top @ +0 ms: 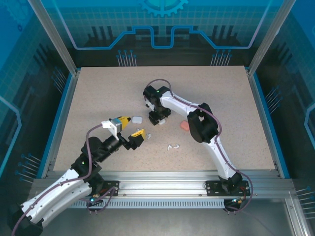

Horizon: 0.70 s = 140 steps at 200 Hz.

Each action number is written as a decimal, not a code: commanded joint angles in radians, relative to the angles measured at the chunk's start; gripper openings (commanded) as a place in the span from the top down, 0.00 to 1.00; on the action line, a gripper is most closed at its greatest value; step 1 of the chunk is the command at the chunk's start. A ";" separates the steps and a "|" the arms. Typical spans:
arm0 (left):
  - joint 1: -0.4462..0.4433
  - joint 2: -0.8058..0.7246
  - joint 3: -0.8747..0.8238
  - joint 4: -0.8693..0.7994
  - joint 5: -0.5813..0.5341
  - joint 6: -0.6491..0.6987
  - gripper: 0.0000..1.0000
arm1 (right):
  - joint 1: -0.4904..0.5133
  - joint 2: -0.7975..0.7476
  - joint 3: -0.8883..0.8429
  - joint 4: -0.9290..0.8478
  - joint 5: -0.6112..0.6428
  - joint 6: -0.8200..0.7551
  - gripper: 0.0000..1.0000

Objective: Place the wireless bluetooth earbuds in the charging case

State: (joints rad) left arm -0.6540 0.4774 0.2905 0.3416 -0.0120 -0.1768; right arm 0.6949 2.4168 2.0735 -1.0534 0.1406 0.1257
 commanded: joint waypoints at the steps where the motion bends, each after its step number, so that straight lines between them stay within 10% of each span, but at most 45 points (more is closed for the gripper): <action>1: -0.005 -0.011 -0.010 0.014 -0.013 0.015 0.01 | -0.007 -0.017 -0.045 -0.010 0.003 0.019 0.41; 140: -0.005 -0.008 0.005 0.008 -0.014 0.016 0.01 | -0.027 -0.153 -0.227 0.090 -0.012 0.029 0.58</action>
State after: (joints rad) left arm -0.6540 0.4774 0.2905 0.3416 -0.0120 -0.1768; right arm 0.6815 2.3241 1.9133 -0.9554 0.1200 0.1650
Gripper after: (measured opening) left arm 0.987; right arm 0.473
